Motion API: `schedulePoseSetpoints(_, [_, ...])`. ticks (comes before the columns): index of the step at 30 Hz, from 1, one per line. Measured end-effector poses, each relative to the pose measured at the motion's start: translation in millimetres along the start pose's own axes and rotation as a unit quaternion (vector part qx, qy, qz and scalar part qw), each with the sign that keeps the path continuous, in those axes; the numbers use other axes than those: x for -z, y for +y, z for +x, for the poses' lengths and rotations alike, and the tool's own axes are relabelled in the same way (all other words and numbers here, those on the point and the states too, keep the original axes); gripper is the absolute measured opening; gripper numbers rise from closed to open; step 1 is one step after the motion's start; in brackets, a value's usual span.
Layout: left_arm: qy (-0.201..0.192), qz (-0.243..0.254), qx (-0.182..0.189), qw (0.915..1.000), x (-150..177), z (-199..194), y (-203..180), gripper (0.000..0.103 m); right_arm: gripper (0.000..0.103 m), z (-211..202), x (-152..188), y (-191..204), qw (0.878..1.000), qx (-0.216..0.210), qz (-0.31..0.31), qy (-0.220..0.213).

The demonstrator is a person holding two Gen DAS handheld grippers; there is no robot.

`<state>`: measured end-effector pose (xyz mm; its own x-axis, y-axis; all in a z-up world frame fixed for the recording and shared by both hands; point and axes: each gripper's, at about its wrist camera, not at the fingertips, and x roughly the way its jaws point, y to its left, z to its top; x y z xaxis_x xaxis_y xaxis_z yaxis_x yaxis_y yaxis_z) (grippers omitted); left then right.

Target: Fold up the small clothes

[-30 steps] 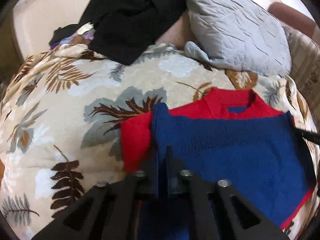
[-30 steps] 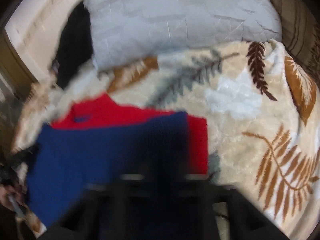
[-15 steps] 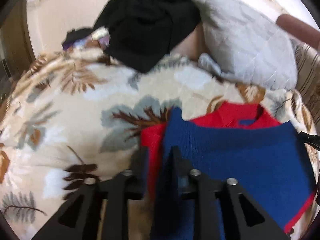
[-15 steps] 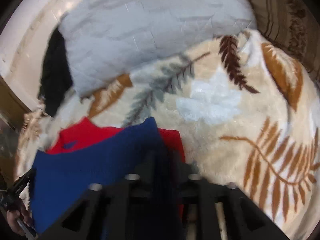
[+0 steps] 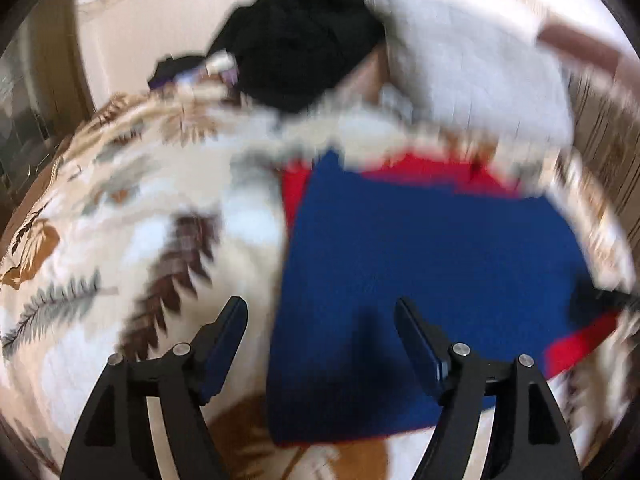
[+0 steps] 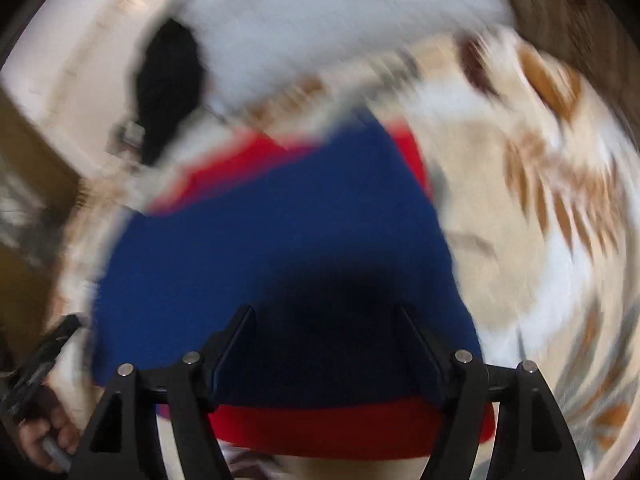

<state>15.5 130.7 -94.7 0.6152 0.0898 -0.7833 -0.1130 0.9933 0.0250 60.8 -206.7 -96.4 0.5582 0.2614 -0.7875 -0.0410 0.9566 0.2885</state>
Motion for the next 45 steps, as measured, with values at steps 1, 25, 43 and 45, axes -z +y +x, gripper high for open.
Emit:
schedulePoseSetpoints(1, [0.031, 0.010, -0.018, 0.9993, 4.9, 10.2, -1.6, 0.077, 0.076, -12.2, -1.3, 8.1, 1.000, 0.017, -0.011, -0.006])
schedulePoseSetpoints(25, [-0.047, -0.023, -0.047, 0.9975, 13.9, -92.9, -20.2, 0.080, 0.079, -106.0, 46.4, 44.5, 0.994, 0.089, -0.051, -0.044])
schedulePoseSetpoints(43, [-0.076, -0.049, -0.073, 0.9933, -3.8, -116.9, -13.8, 0.086, 0.091, -156.5, 25.4, 29.4, 0.992, 0.067, -0.034, -0.102])
schedulePoseSetpoints(45, [-0.068, -0.050, -0.067, 0.9941, -1.9, -114.8, -12.3, 0.086, 0.091, -154.3, 31.0, 24.9, 0.995, 0.042, -0.018, -0.090])
